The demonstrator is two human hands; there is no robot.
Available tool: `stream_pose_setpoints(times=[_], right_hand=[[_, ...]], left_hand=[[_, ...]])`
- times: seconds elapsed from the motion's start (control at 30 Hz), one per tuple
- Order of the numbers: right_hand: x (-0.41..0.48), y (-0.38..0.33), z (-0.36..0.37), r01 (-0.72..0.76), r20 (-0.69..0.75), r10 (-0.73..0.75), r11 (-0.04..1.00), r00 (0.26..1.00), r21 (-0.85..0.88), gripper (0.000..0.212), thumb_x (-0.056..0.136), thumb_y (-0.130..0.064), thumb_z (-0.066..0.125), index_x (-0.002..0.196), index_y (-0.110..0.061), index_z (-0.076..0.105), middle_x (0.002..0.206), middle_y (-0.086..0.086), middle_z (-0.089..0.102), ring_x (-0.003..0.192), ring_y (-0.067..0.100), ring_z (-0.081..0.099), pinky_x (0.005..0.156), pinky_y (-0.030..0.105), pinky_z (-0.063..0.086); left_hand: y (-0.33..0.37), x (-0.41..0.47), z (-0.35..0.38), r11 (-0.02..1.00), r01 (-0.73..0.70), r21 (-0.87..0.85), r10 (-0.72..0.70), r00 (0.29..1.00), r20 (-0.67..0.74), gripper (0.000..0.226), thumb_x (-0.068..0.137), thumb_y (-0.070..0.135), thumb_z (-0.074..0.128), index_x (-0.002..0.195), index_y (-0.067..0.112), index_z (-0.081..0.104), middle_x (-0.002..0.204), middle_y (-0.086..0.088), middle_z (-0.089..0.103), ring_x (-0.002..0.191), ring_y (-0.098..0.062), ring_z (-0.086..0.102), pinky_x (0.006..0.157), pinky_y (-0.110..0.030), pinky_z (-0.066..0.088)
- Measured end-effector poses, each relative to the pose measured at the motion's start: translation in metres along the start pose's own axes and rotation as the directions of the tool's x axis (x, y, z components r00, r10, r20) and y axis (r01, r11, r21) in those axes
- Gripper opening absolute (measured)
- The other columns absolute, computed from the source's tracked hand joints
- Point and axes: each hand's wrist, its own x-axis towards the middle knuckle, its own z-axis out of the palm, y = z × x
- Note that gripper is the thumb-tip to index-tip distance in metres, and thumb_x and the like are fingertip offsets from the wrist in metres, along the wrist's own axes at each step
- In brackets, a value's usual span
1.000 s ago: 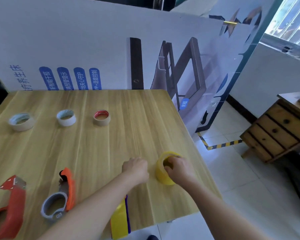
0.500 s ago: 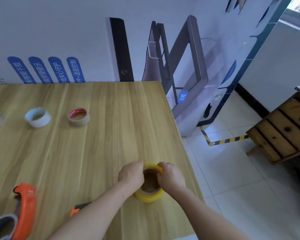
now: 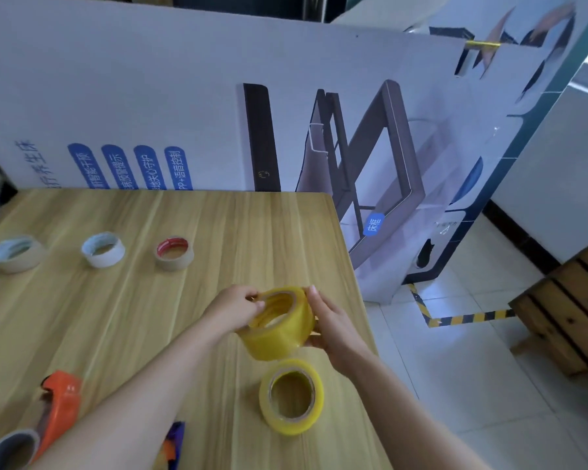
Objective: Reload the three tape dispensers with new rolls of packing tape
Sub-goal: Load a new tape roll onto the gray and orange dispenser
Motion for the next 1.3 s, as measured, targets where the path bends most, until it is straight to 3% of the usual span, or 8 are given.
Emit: stream_pose_setpoints(times=[0.2,0.37,0.5,0.63,0.7,0.8,0.93,1.3], right_hand=[[-0.005,-0.035,0.034,0.118,0.04,-0.128,0.975,0.991,0.188,0.03,0.096,-0.041,0.055,0.104,-0.019,0.073,0.088,0.004,0.071,0.073,0.015,0.067,0.061,0.026,0.055],[-0.016,-0.054,0.08,0.187,-0.068,-0.175,0.938,0.982,0.291,0.053,0.083,-0.045,0.068,0.117,-0.005,0.062,0.098,0.011,0.067,0.086,0.025,0.065,0.064,0.03,0.055],[-0.031,-0.067,0.121,0.305,-0.023,-0.307,0.926,0.951,0.223,0.048,0.076,-0.042,0.075,0.106,-0.004,0.07,0.098,0.013,0.075,0.089,0.024,0.071,0.085,0.041,0.055],[-0.045,-0.088,0.159,0.381,-0.011,-0.389,0.894,0.921,0.238,0.042,0.08,-0.038,0.07,0.098,0.0,0.072,0.1,0.024,0.073,0.087,0.026,0.07,0.08,0.036,0.056],[-0.05,-0.097,0.178,0.385,0.0,-0.398,0.889,0.918,0.247,0.032,0.087,-0.034,0.065,0.092,-0.005,0.075,0.095,0.021,0.075,0.084,0.026,0.072,0.076,0.034,0.057],[-0.057,-0.105,0.208,0.367,0.03,-0.384,0.901,0.923,0.231,0.029,0.091,-0.032,0.063,0.087,-0.008,0.078,0.092,0.016,0.077,0.08,0.022,0.073,0.072,0.031,0.058],[-0.069,-0.106,0.252,0.344,0.047,-0.361,0.915,0.931,0.211,0.039,0.087,-0.038,0.065,0.101,-0.003,0.074,0.103,0.024,0.072,0.09,0.027,0.069,0.083,0.04,0.054],[-0.089,-0.099,0.309,0.379,0.17,-0.439,0.877,0.882,0.295,0.044,0.082,-0.031,0.065,0.109,0.003,0.069,0.094,0.018,0.073,0.077,0.025,0.071,0.069,0.037,0.057]], left_hand=[[0.008,-0.014,-0.043,0.946,-0.057,-0.318,0.035,0.997,-0.074,0.012,0.09,0.018,0.06,0.092,0.028,0.067,0.084,0.002,0.067,0.071,-0.014,0.06,0.057,-0.021,0.043],[0.006,-0.028,-0.073,0.852,-0.073,-0.518,-0.007,0.989,-0.151,0.012,0.09,0.022,0.061,0.081,0.029,0.063,0.077,0.005,0.067,0.071,-0.016,0.062,0.059,-0.026,0.048],[0.003,-0.043,-0.101,0.795,-0.066,-0.602,-0.043,0.985,-0.166,0.005,0.091,0.025,0.059,0.092,0.022,0.063,0.08,-0.007,0.068,0.07,-0.024,0.064,0.051,-0.027,0.047],[-0.01,-0.062,-0.136,0.802,-0.096,-0.589,0.052,0.994,-0.092,0.032,0.091,0.027,0.06,0.118,0.012,0.06,0.094,-0.012,0.069,0.074,-0.022,0.064,0.054,-0.028,0.052],[-0.021,-0.069,-0.156,0.847,-0.194,-0.495,0.141,0.98,-0.142,0.049,0.089,0.028,0.061,0.137,0.027,0.046,0.124,-0.008,0.061,0.103,-0.023,0.062,0.08,-0.038,0.056],[-0.03,-0.087,-0.188,0.737,-0.515,-0.438,0.422,0.856,-0.297,0.067,0.088,0.019,0.064,0.14,0.044,0.031,0.144,0.003,0.043,0.129,-0.018,0.047,0.104,-0.046,0.043],[-0.043,-0.101,-0.228,0.706,-0.681,-0.195,0.584,0.715,-0.383,0.035,0.082,0.02,0.063,0.112,0.038,0.061,0.112,0.007,0.067,0.103,-0.014,0.063,0.091,-0.044,0.052],[-0.088,-0.125,-0.266,0.686,-0.654,-0.319,0.498,0.741,-0.45,0.038,0.072,-0.001,0.067,0.085,0.035,0.066,0.081,0.005,0.069,0.076,-0.017,0.064,0.067,-0.03,0.053]])
